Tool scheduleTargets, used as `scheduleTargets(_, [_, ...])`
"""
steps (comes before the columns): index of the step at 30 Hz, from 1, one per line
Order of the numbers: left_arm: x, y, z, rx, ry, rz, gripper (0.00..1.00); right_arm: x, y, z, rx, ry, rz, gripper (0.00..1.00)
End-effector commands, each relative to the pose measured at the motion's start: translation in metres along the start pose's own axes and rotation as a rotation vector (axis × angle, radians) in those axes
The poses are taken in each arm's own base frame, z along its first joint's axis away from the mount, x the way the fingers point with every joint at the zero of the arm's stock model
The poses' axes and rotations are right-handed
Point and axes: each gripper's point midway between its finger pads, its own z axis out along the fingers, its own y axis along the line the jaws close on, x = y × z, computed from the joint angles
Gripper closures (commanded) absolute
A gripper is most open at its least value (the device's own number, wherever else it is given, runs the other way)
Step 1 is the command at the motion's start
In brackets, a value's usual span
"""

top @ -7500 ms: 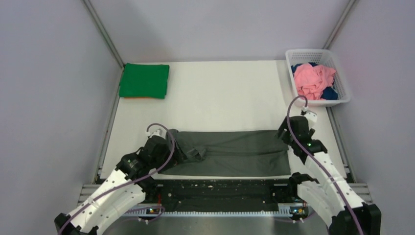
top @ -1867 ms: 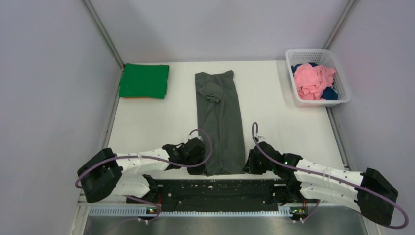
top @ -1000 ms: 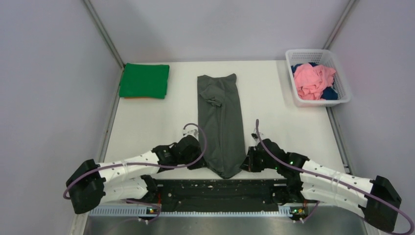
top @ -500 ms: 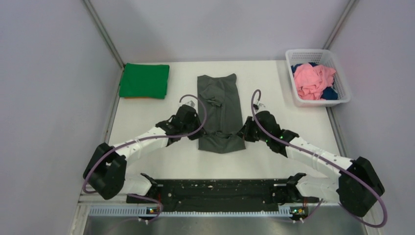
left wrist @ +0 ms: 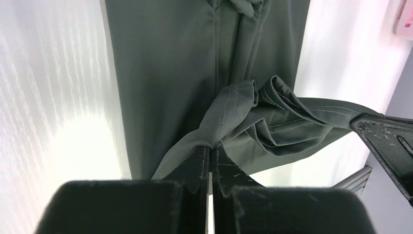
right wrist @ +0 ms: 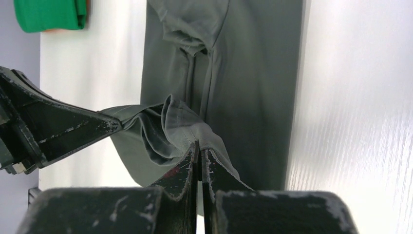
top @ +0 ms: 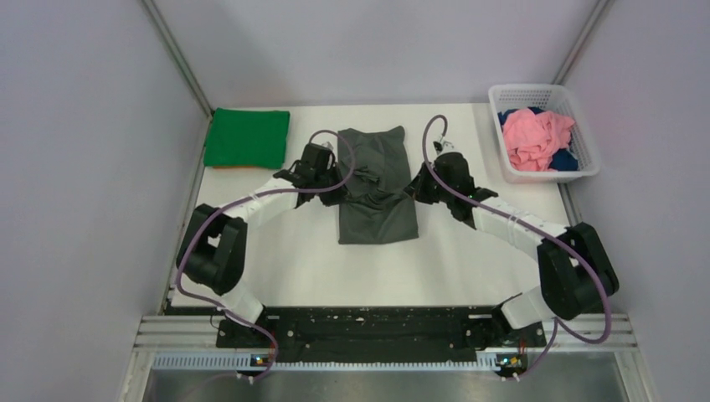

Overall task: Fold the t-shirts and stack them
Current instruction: Fold the folded rectangular tshirt in 1/3 of the way

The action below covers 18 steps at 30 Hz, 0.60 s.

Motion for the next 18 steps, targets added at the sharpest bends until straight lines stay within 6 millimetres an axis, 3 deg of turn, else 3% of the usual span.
scheduleTargets(1, [-0.018, -0.005, 0.004, 0.026, -0.004, 0.044, 1.00, -0.029, 0.010, 0.015, -0.064, -0.047, -0.025, 1.00])
scheduleTargets(14, [-0.051, 0.016, 0.034, -0.016, -0.005, 0.002, 1.00, -0.041, -0.015, 0.062, -0.089, -0.011, 0.015, 1.00])
scheduleTargets(18, [-0.064, 0.013, 0.040, 0.014, -0.010, -0.007, 0.93, -0.049, -0.019, 0.077, -0.085, -0.019, 0.035, 0.97])
